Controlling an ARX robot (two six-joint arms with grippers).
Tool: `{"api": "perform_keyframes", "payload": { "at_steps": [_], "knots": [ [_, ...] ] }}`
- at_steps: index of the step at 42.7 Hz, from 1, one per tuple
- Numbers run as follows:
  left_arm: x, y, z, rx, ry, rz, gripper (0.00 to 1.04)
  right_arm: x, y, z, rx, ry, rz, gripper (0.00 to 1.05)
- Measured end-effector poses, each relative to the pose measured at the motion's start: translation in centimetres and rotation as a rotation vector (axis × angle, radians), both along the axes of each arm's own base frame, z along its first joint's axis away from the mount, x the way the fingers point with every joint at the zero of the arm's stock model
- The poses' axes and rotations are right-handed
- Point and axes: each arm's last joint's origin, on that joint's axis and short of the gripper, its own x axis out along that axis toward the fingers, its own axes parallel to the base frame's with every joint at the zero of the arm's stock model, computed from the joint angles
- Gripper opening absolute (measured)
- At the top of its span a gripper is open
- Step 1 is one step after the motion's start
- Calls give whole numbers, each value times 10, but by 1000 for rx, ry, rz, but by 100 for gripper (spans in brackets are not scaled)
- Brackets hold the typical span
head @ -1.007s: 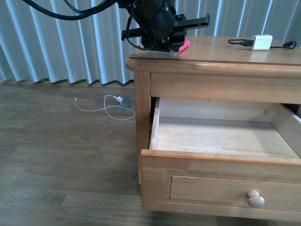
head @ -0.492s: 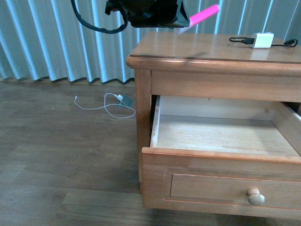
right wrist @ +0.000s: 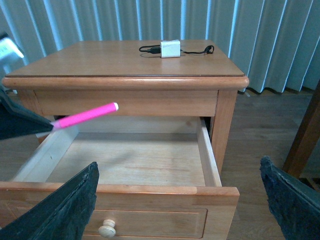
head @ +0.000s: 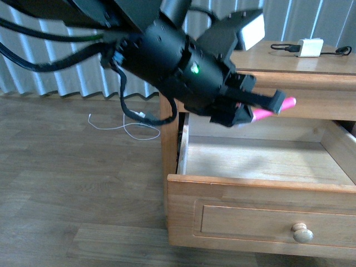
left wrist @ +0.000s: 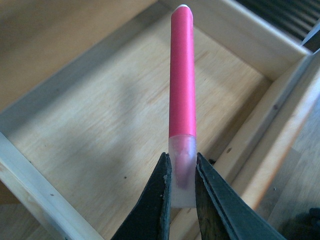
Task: Place pink marker in drawer with both arms
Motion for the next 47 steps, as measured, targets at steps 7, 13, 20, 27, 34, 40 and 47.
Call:
{"api": "perform_keyframes", "payload": {
  "at_steps": [7, 13, 20, 27, 34, 40, 47],
  "knots": [
    [3, -11, -27, 59, 48, 18, 11, 0, 0, 0, 0, 0, 0, 96],
    [1, -12, -28, 64, 20, 37, 11, 0, 0, 0, 0, 0, 0, 96],
    [-2, -7, -38, 97, 35, 66, 11, 0, 0, 0, 0, 0, 0, 96],
    [-1, 0, -47, 112, 58, 80, 21, 0, 0, 0, 0, 0, 0, 96],
    [71, -14, -55, 66, 20, 106, 44, 0, 0, 0, -1, 0, 5, 96],
    [98, -9, -65, 74, -30, 101, 66, 0, 0, 0, 0, 0, -8, 96],
    [107, -4, -52, -1, -8, 148, 91, 0, 0, 0, 0, 0, 0, 96]
  ]
}}
